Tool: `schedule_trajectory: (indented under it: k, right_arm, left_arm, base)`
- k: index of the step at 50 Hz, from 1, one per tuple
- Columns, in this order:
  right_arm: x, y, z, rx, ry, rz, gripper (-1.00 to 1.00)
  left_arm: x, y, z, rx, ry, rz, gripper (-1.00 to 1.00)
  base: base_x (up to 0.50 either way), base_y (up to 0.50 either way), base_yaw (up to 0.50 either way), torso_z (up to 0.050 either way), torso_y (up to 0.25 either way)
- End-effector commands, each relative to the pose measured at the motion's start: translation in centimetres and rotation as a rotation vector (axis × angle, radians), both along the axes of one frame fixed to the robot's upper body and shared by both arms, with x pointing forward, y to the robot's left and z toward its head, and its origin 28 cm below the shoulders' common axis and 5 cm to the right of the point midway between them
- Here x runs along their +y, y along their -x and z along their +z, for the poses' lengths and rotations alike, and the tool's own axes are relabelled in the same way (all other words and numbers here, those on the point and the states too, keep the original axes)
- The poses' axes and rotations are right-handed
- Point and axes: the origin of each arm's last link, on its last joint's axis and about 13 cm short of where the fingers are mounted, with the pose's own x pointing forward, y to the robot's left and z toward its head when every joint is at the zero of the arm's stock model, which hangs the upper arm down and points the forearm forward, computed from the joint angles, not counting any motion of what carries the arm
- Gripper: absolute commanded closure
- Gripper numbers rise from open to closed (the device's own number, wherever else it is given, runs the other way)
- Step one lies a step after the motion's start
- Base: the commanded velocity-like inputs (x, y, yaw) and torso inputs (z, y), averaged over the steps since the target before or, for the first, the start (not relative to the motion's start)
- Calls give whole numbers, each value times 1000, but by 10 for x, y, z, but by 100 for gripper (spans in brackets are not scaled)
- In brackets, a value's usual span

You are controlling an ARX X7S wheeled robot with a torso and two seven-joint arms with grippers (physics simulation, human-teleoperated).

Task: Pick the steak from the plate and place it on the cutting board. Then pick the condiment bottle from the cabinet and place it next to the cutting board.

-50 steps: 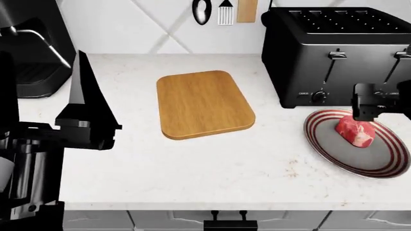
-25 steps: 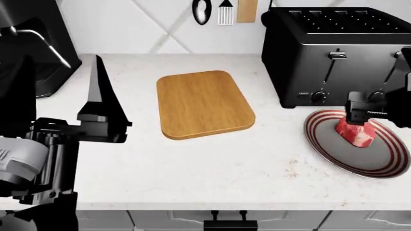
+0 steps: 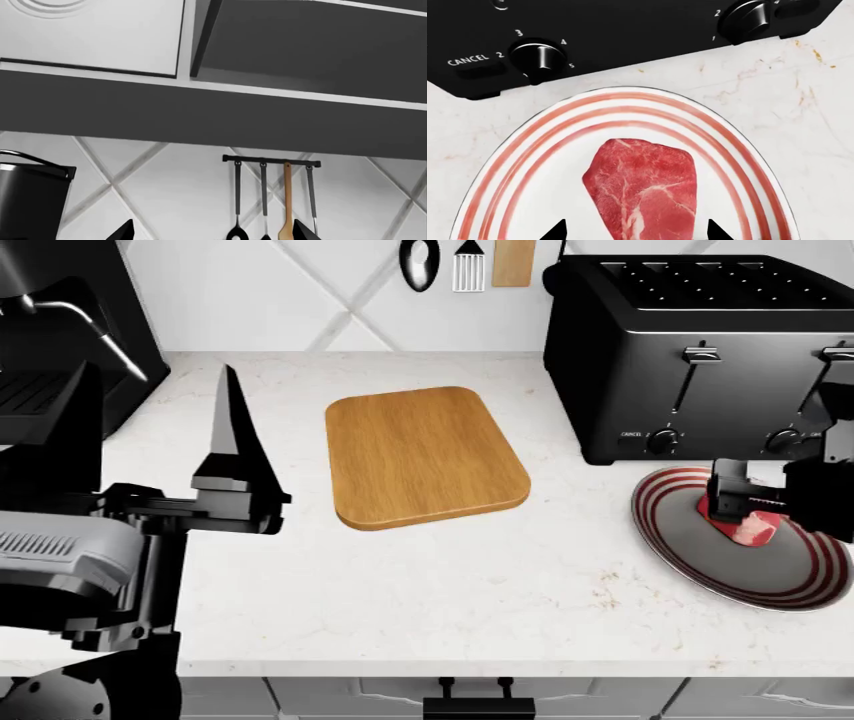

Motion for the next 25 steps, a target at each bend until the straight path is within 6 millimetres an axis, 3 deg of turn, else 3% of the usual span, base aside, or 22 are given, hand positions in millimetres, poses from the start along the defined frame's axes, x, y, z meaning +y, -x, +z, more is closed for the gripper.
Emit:
schedule_trajectory:
  k: [1,21,22,25]
  right_arm:
    - [-4,0,-13,13,-15,-13,-100]
    - [-2,-5,-30,38,-37,-5,-100]
    - [-2,-4,-30,39,-33,-8,100]
    - [-3,-2,-28,39,-25,-19,100]
  left_arm:
    - [-1,-2,-2,10,-1,-2,-100]
    - [-1,-3,-3,16,-1,-3,-100]
    - [-1,-3,-3,16,-1,-3,-100]
    - [-1,-3,-4,18,-1,-4,-100]
  base:
    - [0,0,0,0,0]
    - [0,0,0,0,0]
    - [0,0,0,0,0]
    - [0,0,0,0,0]
